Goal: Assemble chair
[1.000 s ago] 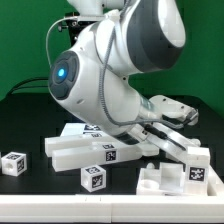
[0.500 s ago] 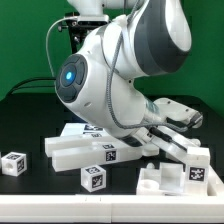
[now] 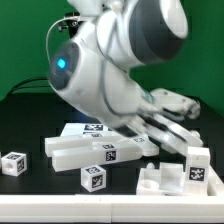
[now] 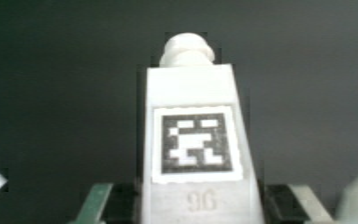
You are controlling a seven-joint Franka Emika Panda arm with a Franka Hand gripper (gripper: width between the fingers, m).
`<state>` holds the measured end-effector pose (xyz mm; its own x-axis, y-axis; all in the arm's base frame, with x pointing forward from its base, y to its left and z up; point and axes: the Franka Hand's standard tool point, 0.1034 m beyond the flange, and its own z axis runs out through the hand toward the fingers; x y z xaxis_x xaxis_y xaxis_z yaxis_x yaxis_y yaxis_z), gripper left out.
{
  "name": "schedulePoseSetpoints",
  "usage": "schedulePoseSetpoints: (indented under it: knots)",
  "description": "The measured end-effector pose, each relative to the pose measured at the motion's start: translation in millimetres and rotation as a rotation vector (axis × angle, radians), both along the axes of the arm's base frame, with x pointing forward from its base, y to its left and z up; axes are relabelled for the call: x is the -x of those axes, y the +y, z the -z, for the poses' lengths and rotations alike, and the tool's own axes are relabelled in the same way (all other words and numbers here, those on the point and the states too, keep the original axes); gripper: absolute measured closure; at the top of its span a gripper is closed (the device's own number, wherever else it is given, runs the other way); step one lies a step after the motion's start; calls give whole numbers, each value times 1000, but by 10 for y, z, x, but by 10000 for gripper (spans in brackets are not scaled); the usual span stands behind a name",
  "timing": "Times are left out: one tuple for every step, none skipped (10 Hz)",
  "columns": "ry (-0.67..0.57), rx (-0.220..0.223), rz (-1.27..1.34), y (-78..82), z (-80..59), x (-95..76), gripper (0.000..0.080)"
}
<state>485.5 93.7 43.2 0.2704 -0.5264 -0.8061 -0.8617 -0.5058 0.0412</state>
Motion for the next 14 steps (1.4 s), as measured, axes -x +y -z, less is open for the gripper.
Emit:
schedulePoseSetpoints:
  knots:
    - [-62,50,-30,-149,-238,-74,517]
    - [-113,91,-51,-236,-449,-114,517]
    - [-174,141,-80,-313,-665,-150,517]
    - [-224,215,-116,-354,-696,-137,515]
    - [-254,251,-115,-312,-667,-155,515]
    - [-311,307,-104,-282,-662,-227,515]
    - [-363,347,-106,-261,-641,-254,515]
    - [-393,378,-106,-295,-564,-314,515]
    - [-452,417,-128,-308,-611,-427,515]
    - [-483,427,-147,-318,-688,-482,515]
    - [-553,466,-154,-333,-762,-597,515]
    - [-612,523,-125,-268,-749,-629,515]
    - [-643,553,-108,-197,-727,-621,515]
    - [-695,594,-90,-125,-727,-662,515]
